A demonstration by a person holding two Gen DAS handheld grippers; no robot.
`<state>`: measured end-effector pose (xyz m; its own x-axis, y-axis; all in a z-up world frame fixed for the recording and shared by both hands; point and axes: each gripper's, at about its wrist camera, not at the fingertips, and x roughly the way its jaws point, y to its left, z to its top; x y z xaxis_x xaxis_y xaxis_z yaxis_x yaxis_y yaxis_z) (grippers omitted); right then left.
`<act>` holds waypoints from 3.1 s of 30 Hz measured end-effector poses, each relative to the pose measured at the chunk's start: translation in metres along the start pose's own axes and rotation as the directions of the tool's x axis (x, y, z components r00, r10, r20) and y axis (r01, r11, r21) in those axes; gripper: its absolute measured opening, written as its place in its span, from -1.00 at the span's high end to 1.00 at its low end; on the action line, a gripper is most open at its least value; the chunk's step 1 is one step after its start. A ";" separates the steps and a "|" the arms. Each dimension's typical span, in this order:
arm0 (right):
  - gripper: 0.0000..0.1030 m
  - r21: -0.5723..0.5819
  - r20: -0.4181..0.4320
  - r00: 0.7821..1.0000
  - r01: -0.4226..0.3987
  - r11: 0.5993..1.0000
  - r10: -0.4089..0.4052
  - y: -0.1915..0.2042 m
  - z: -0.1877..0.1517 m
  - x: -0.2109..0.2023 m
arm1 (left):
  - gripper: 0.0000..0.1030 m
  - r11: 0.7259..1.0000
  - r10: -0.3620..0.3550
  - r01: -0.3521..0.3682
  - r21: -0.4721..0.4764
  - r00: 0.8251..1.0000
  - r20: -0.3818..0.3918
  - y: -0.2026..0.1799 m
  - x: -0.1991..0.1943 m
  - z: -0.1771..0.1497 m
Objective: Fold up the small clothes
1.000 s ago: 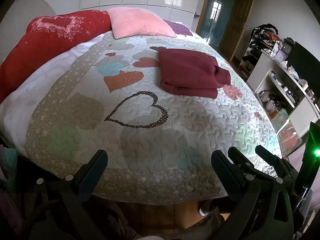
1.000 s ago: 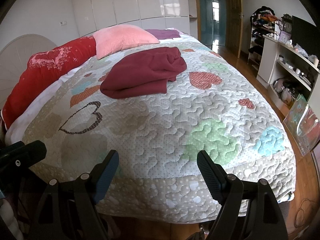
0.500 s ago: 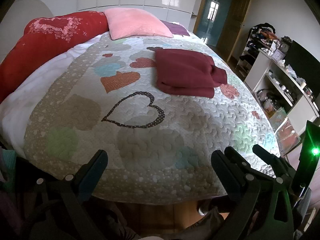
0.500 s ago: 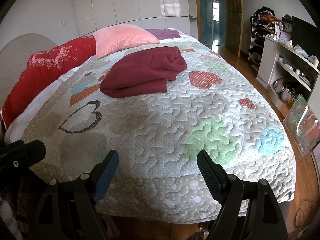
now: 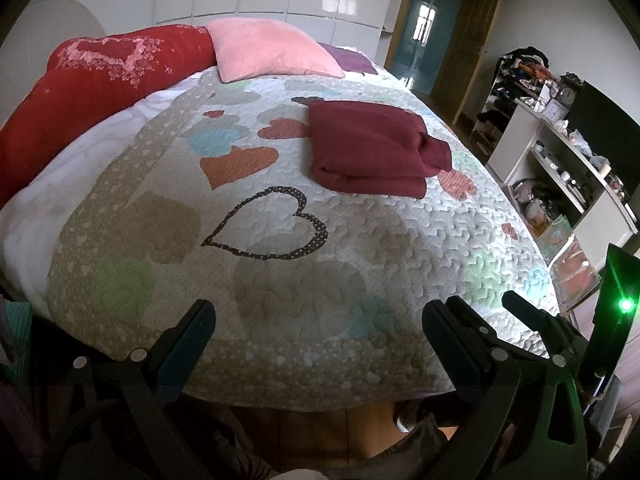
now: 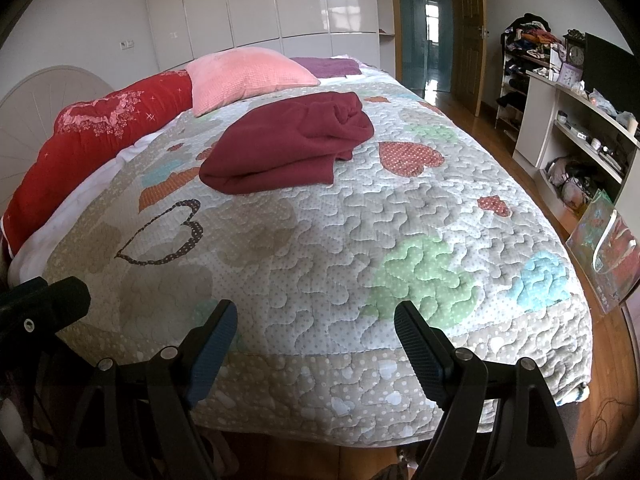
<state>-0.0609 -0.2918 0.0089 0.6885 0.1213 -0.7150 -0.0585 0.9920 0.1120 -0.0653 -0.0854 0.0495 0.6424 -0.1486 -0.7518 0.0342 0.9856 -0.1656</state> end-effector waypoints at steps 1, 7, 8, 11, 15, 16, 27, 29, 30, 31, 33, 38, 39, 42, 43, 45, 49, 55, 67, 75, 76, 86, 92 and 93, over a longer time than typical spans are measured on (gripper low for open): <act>-0.64 0.000 0.000 1.000 0.000 1.000 0.000 -0.001 0.000 0.000 | -0.99 1.000 0.000 0.000 0.001 1.000 0.002 0.000 0.000 0.000; -0.65 -0.001 0.000 1.000 0.000 1.000 0.000 0.001 0.000 0.000 | -0.99 1.000 -0.007 0.007 0.002 1.000 0.010 -0.001 -0.002 0.001; -0.65 -0.001 0.000 1.000 0.000 1.000 0.000 0.000 0.000 0.000 | -0.99 1.000 -0.007 0.007 0.003 1.000 0.010 -0.001 -0.002 0.001; -0.65 -0.002 0.000 1.000 0.000 1.000 0.000 -0.001 0.000 0.000 | -0.99 1.000 -0.012 0.012 0.004 1.000 0.009 -0.001 -0.002 0.002; -0.65 -0.001 0.000 1.000 0.001 1.000 -0.001 0.001 0.000 0.000 | -0.99 1.000 -0.013 0.013 0.005 1.000 0.009 -0.001 -0.003 0.001; -0.65 0.000 0.000 1.000 0.002 1.000 -0.002 -0.001 0.000 0.000 | -0.99 1.000 -0.013 0.013 0.005 1.000 0.009 -0.001 -0.003 0.001; -0.69 0.005 0.017 0.999 0.042 0.999 -0.042 -0.015 0.001 0.005 | -0.99 1.000 0.004 -0.004 0.004 0.999 -0.036 -0.003 0.015 0.002; -0.70 0.017 0.007 0.999 0.045 0.999 -0.045 -0.020 0.001 0.009 | -0.99 1.000 0.009 -0.009 0.004 0.999 -0.051 -0.003 0.021 0.001; -0.70 0.021 0.000 0.999 0.044 0.999 -0.044 -0.022 0.001 0.012 | -0.99 1.000 0.013 -0.013 0.004 0.998 -0.062 -0.003 0.026 0.001; -0.70 0.024 -0.007 0.999 0.044 0.999 -0.044 -0.023 0.001 0.014 | -0.99 1.000 0.016 -0.015 0.004 0.998 -0.069 -0.003 0.028 0.001; -0.70 0.028 -0.019 0.999 0.043 0.999 -0.043 -0.026 0.001 0.020 | -0.99 1.000 0.022 -0.022 0.006 0.996 -0.089 -0.004 0.036 0.002; -0.70 0.037 -0.022 0.998 0.055 0.998 -0.055 -0.038 0.003 0.030 | -0.99 0.999 0.040 -0.036 0.031 0.991 -0.130 -0.009 0.052 0.002; -0.70 0.036 -0.020 0.998 0.058 0.998 -0.058 -0.038 0.003 0.031 | -0.99 0.998 0.045 -0.040 0.041 0.990 -0.135 -0.011 0.055 0.002; -0.70 0.037 -0.014 0.998 0.064 0.997 -0.064 -0.042 0.005 0.037 | -0.99 0.997 0.057 -0.049 0.058 0.988 -0.145 -0.014 0.060 0.001; -0.70 0.037 -0.014 0.998 0.062 0.997 -0.061 -0.042 0.005 0.039 | -0.99 0.997 0.060 -0.051 0.061 0.987 -0.149 -0.014 0.062 0.001; -0.70 0.034 -0.019 0.998 0.055 0.998 -0.055 -0.043 0.005 0.044 | -0.99 0.997 0.065 -0.056 0.062 0.985 -0.157 -0.013 0.065 0.001; -0.71 0.024 -0.038 0.999 0.040 0.999 -0.039 -0.040 0.003 0.052 | -0.99 0.996 0.070 -0.060 0.060 0.983 -0.170 -0.013 0.069 0.000; -0.73 0.010 -0.029 0.999 0.041 0.999 -0.041 -0.037 0.003 0.053 | -0.99 0.996 0.066 -0.055 0.068 0.984 -0.168 -0.014 0.068 0.000; -0.73 -0.014 -0.017 0.999 0.041 0.999 -0.041 -0.028 0.002 0.047 | -0.99 0.998 0.052 -0.045 0.048 0.987 -0.154 -0.011 0.062 0.000; -0.73 -0.019 -0.007 0.999 0.044 0.999 -0.044 -0.025 0.002 0.043 | -0.99 0.998 0.048 -0.042 0.040 0.987 -0.152 -0.008 0.059 -0.001; -0.73 -0.020 -0.006 0.999 0.043 0.999 -0.043 -0.025 0.002 0.042 | -0.99 0.998 0.048 -0.042 0.040 0.987 -0.153 -0.008 0.059 -0.001; -0.73 -0.023 -0.003 0.999 0.040 0.999 -0.040 -0.023 0.001 0.040 | -0.99 0.998 0.048 -0.042 0.040 0.987 -0.153 -0.009 0.058 -0.001; -0.73 -0.031 -0.003 0.999 0.034 0.999 -0.034 -0.020 0.000 0.039 | -0.99 0.998 0.047 -0.042 0.038 0.987 -0.153 -0.009 0.058 -0.001; -0.73 -0.033 -0.004 0.999 0.032 0.999 -0.032 -0.019 0.000 0.039 | -0.99 0.998 0.047 -0.041 0.038 0.987 -0.153 -0.008 0.058 -0.001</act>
<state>-0.0329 -0.3057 -0.0208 0.6874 0.0898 -0.7207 -0.0608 0.9960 0.0661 -0.0287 -0.1025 0.0064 0.5186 -0.1131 -0.8475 0.0368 0.9933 -0.1100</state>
